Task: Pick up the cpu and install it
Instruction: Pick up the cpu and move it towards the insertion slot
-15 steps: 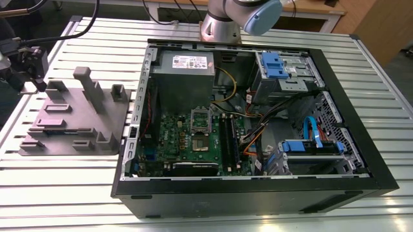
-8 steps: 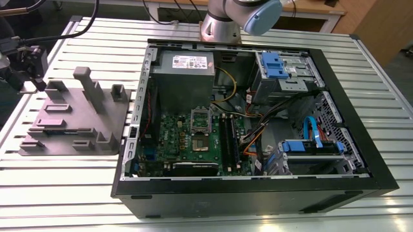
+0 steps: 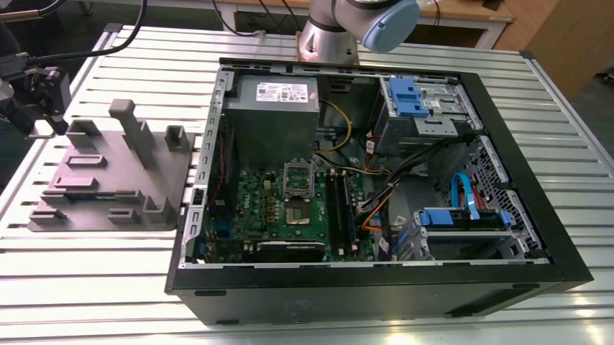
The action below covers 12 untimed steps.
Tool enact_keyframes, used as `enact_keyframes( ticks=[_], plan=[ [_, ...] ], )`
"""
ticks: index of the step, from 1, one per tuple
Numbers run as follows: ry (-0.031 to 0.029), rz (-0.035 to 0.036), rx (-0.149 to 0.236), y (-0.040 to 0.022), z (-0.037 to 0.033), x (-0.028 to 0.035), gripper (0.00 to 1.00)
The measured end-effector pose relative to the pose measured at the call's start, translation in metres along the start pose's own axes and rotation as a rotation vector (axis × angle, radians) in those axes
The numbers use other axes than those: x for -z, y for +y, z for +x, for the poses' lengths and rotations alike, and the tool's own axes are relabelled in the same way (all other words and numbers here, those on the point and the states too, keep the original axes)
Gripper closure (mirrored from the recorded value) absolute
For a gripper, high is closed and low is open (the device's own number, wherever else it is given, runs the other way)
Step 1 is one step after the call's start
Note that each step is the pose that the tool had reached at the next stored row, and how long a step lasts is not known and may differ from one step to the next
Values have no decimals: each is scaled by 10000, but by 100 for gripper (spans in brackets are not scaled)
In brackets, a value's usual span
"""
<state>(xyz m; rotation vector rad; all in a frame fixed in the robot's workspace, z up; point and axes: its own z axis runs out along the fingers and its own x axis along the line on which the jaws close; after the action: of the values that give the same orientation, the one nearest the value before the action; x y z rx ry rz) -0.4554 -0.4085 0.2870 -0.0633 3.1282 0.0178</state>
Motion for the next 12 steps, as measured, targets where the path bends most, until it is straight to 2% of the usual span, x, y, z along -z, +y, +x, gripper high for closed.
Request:
enact_keyframes(
  ticks=[12],
  plan=[
    [0,0,0,0,0,30,53]
  ],
)
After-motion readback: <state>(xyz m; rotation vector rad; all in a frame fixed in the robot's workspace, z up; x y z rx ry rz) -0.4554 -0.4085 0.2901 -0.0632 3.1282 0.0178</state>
